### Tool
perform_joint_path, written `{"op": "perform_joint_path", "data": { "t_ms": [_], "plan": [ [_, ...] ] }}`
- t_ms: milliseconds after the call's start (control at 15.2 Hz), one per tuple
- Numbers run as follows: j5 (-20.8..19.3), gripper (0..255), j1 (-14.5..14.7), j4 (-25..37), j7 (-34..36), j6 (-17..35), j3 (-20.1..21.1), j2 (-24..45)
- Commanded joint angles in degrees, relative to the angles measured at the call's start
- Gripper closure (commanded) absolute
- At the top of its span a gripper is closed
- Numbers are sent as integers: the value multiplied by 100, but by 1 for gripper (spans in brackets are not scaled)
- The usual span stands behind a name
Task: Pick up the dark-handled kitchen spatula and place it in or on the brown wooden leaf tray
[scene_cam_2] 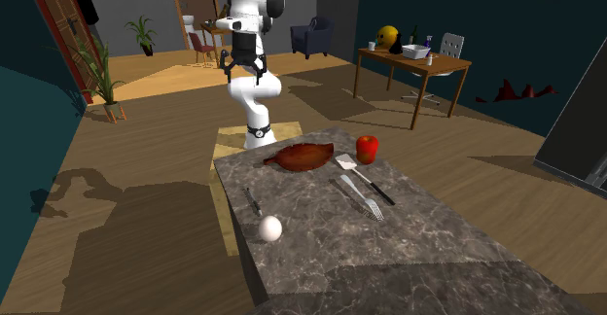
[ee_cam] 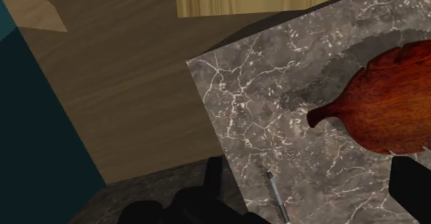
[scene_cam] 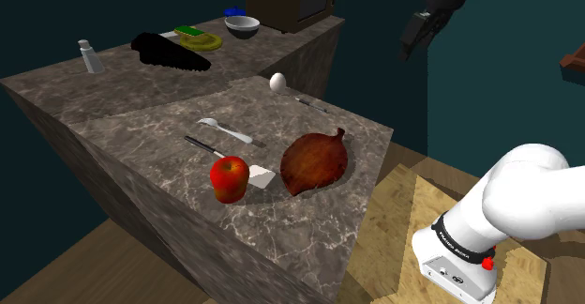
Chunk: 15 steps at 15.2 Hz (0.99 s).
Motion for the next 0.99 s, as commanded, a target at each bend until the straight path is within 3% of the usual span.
{"op": "perform_joint_path", "data": {
  "t_ms": [0, 924],
  "plan": [
    [0, 0, 0, 0, 0, 0, 0, 0],
    [561, 0, 527, 21, 732, 1654, 889, 1835]
  ]
}}
